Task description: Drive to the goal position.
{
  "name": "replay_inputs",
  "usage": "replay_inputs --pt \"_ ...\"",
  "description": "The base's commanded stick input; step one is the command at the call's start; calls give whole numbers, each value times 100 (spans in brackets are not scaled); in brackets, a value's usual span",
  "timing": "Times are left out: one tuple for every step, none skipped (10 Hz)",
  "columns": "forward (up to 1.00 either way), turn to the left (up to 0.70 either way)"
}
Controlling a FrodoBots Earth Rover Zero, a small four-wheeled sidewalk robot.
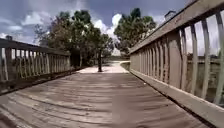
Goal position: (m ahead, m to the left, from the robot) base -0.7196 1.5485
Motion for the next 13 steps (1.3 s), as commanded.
replay_inputs --pt "85 0" --pt "85 0" --pt "85 0" --pt "85 0" --pt "85 0" --pt "85 0" --pt "85 0" --pt "85 0" --pt "85 0" --pt "85 0" --pt "85 0" --pt "85 0" --pt "85 0"
